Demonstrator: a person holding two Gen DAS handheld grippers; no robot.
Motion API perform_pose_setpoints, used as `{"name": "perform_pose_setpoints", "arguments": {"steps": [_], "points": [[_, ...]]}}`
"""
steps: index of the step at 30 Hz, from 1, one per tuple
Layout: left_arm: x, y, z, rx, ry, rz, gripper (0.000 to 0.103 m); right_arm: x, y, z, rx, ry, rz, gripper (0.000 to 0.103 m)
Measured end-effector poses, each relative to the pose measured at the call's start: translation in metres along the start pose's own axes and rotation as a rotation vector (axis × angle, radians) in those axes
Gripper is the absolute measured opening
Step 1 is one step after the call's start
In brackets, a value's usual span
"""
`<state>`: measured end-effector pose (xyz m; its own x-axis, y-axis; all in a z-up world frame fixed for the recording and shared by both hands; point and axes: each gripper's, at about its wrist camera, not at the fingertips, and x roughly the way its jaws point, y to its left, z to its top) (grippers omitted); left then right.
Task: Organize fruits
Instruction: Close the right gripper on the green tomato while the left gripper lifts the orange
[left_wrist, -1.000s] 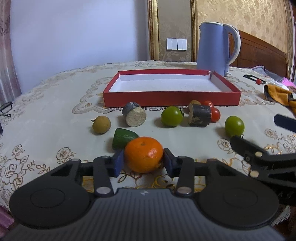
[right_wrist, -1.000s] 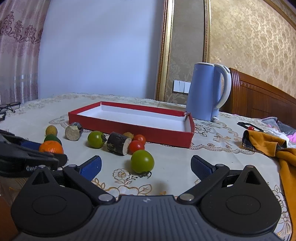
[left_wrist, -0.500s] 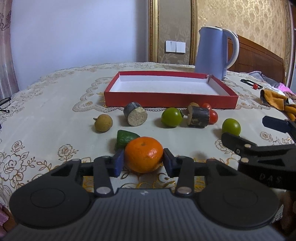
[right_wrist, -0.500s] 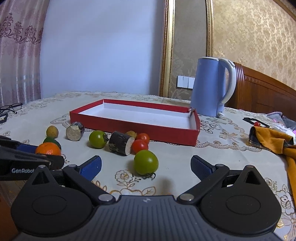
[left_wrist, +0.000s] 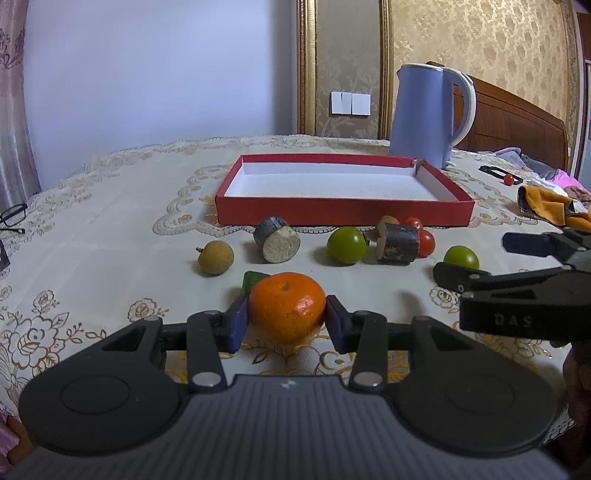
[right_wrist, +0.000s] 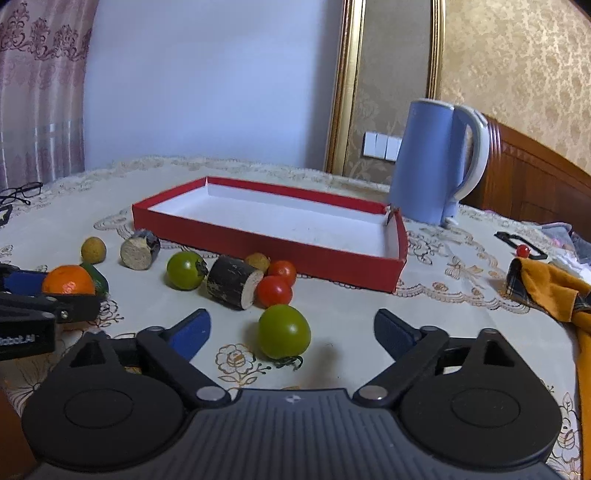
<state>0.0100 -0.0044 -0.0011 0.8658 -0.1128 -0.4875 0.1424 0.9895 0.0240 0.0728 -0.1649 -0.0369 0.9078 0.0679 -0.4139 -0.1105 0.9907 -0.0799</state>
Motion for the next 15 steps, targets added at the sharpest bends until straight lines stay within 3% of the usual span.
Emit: {"name": "perform_pose_setpoints", "arguments": {"steps": [5, 15], "points": [[-0.003, -0.002, 0.001, 0.016, -0.019, 0.005, 0.04, 0.007, -0.002, 0.001, 0.01, 0.033, 0.018, 0.066], [-0.003, 0.001, 0.0, 0.018, -0.025, 0.002, 0.04, 0.02, 0.001, 0.002, -0.004, 0.095, 0.056, 0.042]]}}
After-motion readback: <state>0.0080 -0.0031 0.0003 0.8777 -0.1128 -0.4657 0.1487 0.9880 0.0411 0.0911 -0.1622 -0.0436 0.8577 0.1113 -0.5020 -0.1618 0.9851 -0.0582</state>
